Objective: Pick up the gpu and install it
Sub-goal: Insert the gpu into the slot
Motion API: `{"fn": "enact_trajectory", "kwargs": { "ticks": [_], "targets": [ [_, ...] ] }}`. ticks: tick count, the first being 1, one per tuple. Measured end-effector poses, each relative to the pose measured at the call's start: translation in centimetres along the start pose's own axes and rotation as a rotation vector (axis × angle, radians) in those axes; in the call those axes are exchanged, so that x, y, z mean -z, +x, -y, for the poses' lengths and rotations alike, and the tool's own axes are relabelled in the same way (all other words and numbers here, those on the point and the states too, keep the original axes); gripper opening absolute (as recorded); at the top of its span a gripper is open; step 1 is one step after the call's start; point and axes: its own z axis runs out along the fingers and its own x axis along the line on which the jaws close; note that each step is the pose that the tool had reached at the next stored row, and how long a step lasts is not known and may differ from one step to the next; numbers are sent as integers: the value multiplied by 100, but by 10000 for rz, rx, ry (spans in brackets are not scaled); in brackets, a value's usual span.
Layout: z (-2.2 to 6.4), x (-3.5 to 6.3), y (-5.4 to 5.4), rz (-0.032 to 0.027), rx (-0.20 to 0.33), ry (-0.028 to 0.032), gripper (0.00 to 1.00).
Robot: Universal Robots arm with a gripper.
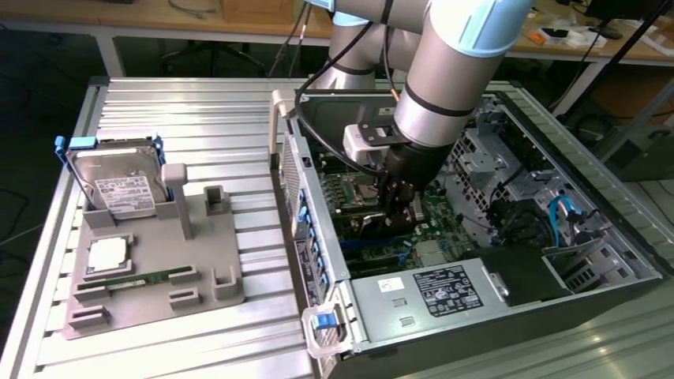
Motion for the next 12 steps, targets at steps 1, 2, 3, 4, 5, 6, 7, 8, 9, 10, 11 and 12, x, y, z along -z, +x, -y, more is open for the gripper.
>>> {"fn": "enact_trajectory", "kwargs": {
  "ticks": [1, 2, 3, 4, 5, 6, 7, 8, 9, 10, 11, 12],
  "targets": [
    [0, 0, 0, 0, 0, 0, 27],
    [0, 0, 0, 0, 0, 0, 27],
    [0, 0, 0, 0, 0, 0, 27],
    [0, 0, 0, 0, 0, 0, 27],
    [0, 0, 0, 0, 0, 0, 27],
    [0, 0, 1, 0, 0, 0, 27],
    [-1, 0, 3, 0, -1, 0, 27],
    [0, 0, 7, 0, 0, 0, 27],
    [1, -1, 14, 1, -5, 1, 27],
    [0, 0, 22, 1, -26, 0, 27],
    [0, 0, 27, 1, -47, -1, 27],
    [0, -1, 33, 1, -65, 0, 27]
  ]
}}
